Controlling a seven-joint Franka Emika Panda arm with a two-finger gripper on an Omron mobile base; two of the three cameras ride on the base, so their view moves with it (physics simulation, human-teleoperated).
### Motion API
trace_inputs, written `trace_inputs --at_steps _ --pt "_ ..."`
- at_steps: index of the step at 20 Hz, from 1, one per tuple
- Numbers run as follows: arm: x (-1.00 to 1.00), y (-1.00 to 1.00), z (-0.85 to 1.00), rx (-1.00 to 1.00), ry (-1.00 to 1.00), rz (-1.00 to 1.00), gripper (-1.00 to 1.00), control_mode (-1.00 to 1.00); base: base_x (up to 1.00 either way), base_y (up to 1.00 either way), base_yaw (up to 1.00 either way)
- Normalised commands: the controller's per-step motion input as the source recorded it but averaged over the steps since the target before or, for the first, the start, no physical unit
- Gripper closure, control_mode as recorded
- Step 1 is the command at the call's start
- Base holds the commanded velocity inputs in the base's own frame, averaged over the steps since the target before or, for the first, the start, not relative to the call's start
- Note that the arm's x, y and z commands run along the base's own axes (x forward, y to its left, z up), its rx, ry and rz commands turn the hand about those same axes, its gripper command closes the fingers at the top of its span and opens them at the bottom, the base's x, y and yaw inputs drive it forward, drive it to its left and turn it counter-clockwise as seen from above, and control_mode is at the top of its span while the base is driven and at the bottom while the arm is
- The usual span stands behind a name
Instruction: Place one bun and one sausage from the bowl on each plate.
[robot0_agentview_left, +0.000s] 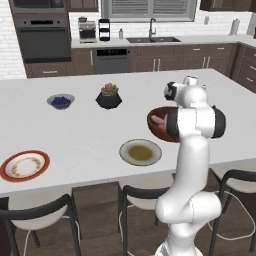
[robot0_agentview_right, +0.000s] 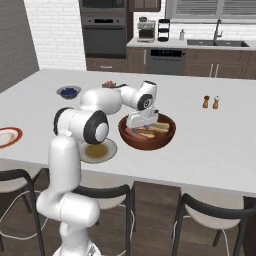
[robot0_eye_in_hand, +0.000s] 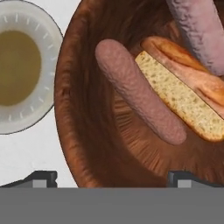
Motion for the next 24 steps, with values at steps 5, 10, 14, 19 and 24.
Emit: trace_inputs --at_steps 5,10,14,19,24 --pt "0.21 0.12 -0.29 0.08 0.0 0.09 -1.0 -1.0 0.0 0.0 0.0" --pt "0.09 0.02 -0.2 0.12 0.0 0.09 -1.0 -1.0 0.0 0.0 0.0" --pt "0.0 0.11 -0.18 0.02 0.0 0.08 -1.0 -1.0 0.0 0.0 0.0" --pt "0.04 0.14 -0.1 0.0 -0.04 0.05 -1.0 -1.0 0.0 0.0 0.0" --pt "0.2 0.0 0.0 0.01 -0.01 0.03 -1.0 -1.0 0.0 0.0 0.0"
